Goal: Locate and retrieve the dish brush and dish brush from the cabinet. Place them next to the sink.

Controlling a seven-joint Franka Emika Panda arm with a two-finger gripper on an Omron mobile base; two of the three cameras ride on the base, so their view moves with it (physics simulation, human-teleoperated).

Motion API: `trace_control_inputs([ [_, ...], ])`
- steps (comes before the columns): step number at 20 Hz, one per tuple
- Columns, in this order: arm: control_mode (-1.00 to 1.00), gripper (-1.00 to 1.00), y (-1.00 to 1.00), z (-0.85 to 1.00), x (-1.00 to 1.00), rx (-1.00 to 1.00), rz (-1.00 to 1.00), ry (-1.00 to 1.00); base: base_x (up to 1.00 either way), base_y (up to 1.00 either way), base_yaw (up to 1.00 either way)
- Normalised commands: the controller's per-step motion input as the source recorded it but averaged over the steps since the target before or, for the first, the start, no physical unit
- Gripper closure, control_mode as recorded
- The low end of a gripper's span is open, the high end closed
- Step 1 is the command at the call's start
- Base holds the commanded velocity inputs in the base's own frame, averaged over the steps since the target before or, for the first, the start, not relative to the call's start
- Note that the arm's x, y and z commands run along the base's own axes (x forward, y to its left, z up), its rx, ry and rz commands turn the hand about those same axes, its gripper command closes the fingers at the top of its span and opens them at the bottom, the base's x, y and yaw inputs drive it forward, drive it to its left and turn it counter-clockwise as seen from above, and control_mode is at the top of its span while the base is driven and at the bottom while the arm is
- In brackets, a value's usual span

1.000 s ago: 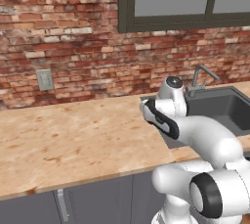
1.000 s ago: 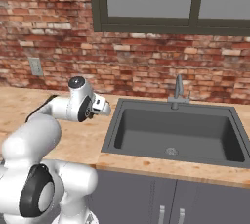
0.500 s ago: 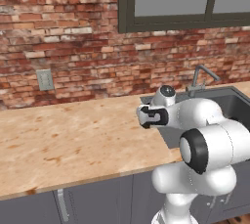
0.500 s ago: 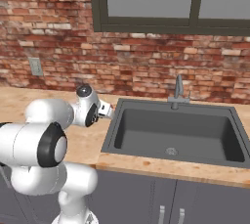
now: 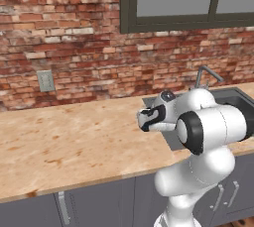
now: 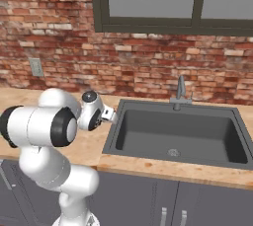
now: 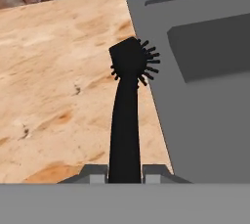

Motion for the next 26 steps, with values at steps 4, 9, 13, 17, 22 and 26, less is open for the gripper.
trace_control_inputs([
  [4, -1.00, -1.00, 0.00, -0.26, 0.21, 0.03, 0.00, 0.00, 0.00, 0.00, 0.00],
  [9, -1.00, -1.00, 0.05, -0.01, 0.08, 0.00, 0.00, 0.02, 0.00, 0.00, 0.00],
  [13, -1.00, -1.00, 0.07, 0.33, -0.04, -0.06, -0.01, 0.03, 0.00, 0.00, 0.00],
  [17, -1.00, -1.00, 0.04, 0.87, -0.24, -0.07, -0.03, 0.03, 0.00, 0.00, 0.00],
  [22, -1.00, -1.00, 0.27, 1.00, -0.10, -0.08, 0.03, 0.07, 0.00, 0.00, 0.00],
  [26, -1.00, -1.00, 0.17, 0.97, -0.22, -0.02, 0.02, 0.11, 0.00, 0.00, 0.00],
])
